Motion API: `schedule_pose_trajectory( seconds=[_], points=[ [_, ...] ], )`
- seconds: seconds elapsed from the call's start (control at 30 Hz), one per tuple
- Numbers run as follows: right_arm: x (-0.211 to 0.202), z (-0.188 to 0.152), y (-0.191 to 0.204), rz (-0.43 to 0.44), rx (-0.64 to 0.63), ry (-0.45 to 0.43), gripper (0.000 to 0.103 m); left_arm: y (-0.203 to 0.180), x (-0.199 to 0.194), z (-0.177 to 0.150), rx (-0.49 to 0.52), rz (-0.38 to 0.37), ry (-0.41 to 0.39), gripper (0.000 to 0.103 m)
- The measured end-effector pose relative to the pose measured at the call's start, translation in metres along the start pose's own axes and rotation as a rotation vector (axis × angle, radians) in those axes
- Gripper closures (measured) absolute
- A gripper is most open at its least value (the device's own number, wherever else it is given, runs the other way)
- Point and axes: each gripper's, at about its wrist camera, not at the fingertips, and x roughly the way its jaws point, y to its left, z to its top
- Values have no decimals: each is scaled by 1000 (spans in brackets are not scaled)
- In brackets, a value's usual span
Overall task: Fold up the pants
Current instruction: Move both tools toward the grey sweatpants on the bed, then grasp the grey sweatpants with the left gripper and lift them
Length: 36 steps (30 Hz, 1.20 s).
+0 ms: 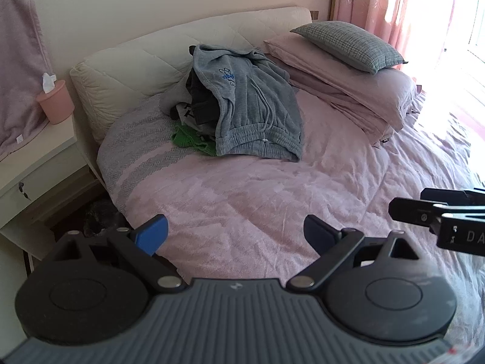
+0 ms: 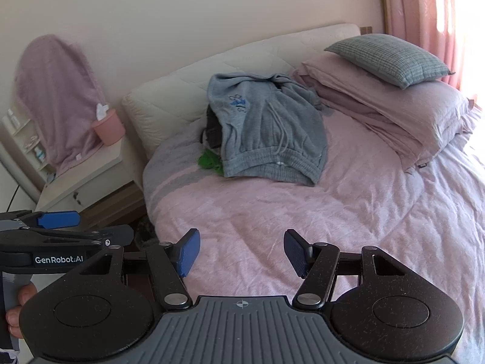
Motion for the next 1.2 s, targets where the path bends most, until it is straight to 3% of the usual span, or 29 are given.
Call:
schedule_pose_trajectory(
  seconds=[0.3, 0.63, 0.9, 1.2],
  points=[
    [75, 46, -21, -96, 189, -11, 45, 44, 101, 86, 155, -52, 19, 9],
    [186, 131, -17, -243, 437, -11, 45, 99, 237, 236, 379, -158, 29, 9],
    [250, 166, -21, -360, 572, -10, 45, 96, 343, 341, 603, -174, -35, 9],
    [270, 161, -62, -479, 752, 16, 45, 70, 465, 405, 690, -137, 47, 9]
  ],
)
